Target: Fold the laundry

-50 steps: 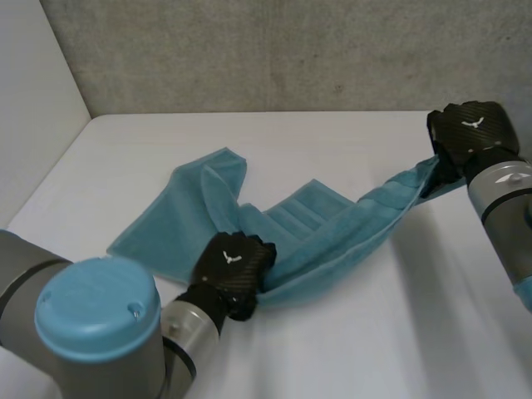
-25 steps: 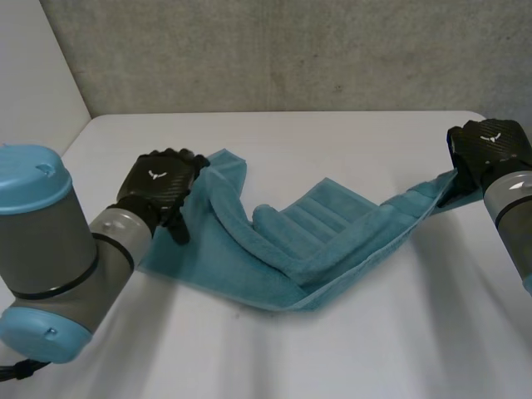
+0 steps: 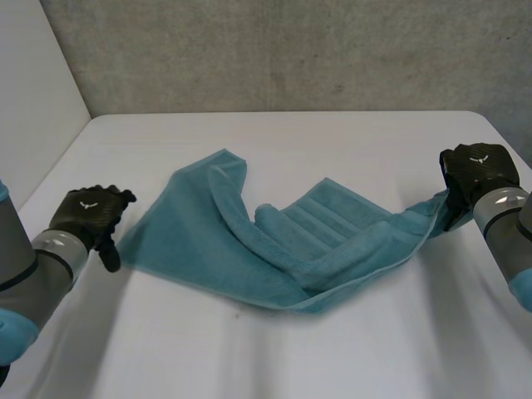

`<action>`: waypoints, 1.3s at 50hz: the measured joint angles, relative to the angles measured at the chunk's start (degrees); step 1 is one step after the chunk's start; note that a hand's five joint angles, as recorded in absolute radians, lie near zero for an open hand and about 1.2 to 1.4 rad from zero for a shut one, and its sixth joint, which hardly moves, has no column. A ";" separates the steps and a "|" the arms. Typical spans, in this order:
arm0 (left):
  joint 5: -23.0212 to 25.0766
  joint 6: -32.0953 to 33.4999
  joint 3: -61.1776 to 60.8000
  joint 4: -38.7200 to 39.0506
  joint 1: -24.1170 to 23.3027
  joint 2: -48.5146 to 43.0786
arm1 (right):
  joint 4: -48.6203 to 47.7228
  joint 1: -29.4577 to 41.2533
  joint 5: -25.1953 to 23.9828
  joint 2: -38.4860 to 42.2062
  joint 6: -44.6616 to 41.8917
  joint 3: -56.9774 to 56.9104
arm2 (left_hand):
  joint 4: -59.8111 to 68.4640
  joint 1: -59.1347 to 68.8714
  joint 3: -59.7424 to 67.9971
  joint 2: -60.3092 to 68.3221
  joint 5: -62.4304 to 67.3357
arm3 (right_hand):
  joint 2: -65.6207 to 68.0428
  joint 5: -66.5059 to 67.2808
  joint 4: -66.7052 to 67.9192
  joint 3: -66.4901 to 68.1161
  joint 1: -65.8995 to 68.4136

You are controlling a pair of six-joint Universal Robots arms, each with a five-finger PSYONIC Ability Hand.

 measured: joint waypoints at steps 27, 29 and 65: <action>7.93 4.22 0.40 7.50 4.46 -9.24 | -0.33 0.12 0.00 -0.04 -0.11 0.81 | 13.03 12.83 12.91 12.90 12.90 | 0.00 0.00 0.00 0.00 0.00; 8.69 4.36 0.56 7.63 4.45 -9.73 | -0.37 0.12 0.00 -0.03 -0.14 0.82 | 13.03 12.83 12.91 12.90 12.90 | 0.00 0.01 0.00 0.00 0.00; 9.94 7.27 3.58 12.36 4.38 -15.95 | -0.83 0.12 0.00 0.60 -0.41 0.84 | 19.99 19.89 19.95 19.96 19.73 | 0.00 0.37 0.00 0.00 0.00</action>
